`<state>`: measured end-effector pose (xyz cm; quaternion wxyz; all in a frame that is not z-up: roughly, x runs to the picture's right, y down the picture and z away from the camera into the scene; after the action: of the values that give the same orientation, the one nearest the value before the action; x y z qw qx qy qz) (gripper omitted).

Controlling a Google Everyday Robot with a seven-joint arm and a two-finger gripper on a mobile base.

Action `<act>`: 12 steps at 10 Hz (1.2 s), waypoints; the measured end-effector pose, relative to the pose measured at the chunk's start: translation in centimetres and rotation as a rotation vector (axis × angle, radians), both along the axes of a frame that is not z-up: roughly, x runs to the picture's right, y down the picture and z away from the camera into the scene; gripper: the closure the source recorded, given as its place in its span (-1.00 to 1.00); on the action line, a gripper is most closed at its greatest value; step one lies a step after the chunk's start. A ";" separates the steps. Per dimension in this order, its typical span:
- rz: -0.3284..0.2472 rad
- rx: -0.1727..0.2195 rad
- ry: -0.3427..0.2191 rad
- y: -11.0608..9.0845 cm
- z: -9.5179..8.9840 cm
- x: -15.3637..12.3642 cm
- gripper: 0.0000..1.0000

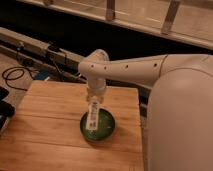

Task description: Place the bottle in the ceramic bowl

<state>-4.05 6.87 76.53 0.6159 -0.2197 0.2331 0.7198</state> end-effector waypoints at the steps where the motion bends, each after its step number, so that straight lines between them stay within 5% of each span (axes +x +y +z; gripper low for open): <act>1: 0.030 -0.025 0.009 0.9 0.6 0.1 0.94; 3: 0.033 -0.025 0.009 0.9 0.6 0.1 1.00; 5: 0.031 -0.025 0.007 0.9 0.6 -0.1 0.83; 12: 0.030 -0.025 0.006 0.9 0.6 -0.1 -0.54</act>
<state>-4.18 7.75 77.10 0.6013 -0.2287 0.2406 0.7268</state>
